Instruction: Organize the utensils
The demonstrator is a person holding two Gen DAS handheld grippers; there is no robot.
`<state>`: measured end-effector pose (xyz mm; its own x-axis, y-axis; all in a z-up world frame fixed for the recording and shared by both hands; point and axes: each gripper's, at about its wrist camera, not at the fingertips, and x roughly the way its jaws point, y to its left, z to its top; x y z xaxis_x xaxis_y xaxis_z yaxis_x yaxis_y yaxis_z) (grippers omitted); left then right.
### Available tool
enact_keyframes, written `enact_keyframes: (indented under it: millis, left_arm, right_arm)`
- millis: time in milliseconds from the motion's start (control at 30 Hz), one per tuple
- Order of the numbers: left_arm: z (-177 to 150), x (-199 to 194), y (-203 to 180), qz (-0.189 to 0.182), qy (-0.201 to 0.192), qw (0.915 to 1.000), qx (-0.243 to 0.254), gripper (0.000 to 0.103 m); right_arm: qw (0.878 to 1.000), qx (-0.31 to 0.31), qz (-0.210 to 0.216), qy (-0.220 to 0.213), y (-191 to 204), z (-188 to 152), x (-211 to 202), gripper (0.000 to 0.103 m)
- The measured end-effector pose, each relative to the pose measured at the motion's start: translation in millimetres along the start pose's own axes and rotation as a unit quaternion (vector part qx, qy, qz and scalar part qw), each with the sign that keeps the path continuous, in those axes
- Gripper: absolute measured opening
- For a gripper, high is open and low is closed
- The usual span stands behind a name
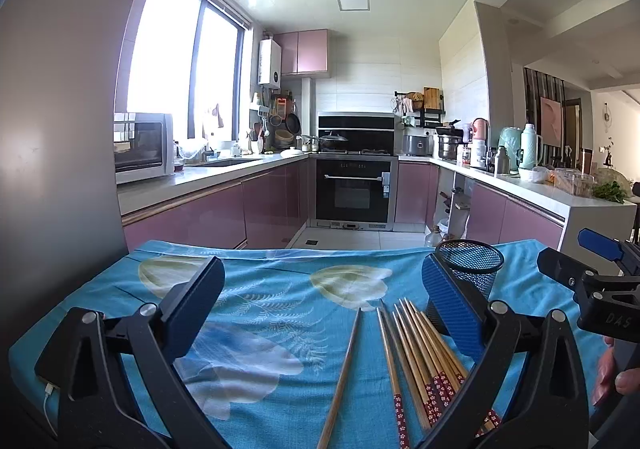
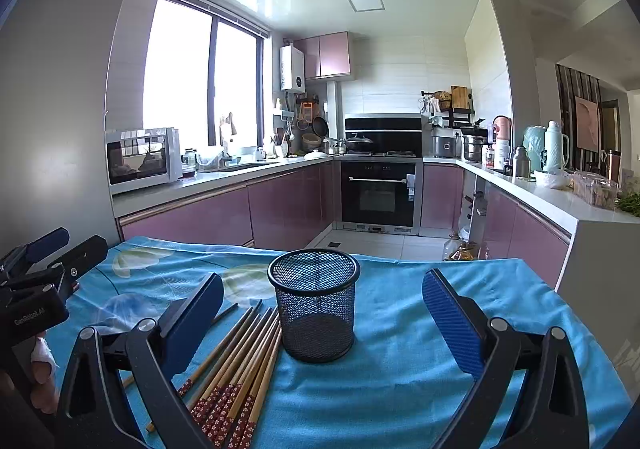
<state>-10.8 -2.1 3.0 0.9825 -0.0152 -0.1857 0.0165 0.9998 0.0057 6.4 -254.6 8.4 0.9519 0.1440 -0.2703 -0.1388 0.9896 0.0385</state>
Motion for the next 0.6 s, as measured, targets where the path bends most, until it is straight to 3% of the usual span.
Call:
enact_keyframes:
  millis: [600]
  left_arm:
    - [-0.1,0.3,0.1,0.001,0.001,1.0,-0.002,0.097]
  right_arm:
    - [1.0,0.001,-0.002,0.0,-0.4,-1.4,0.3,0.096]
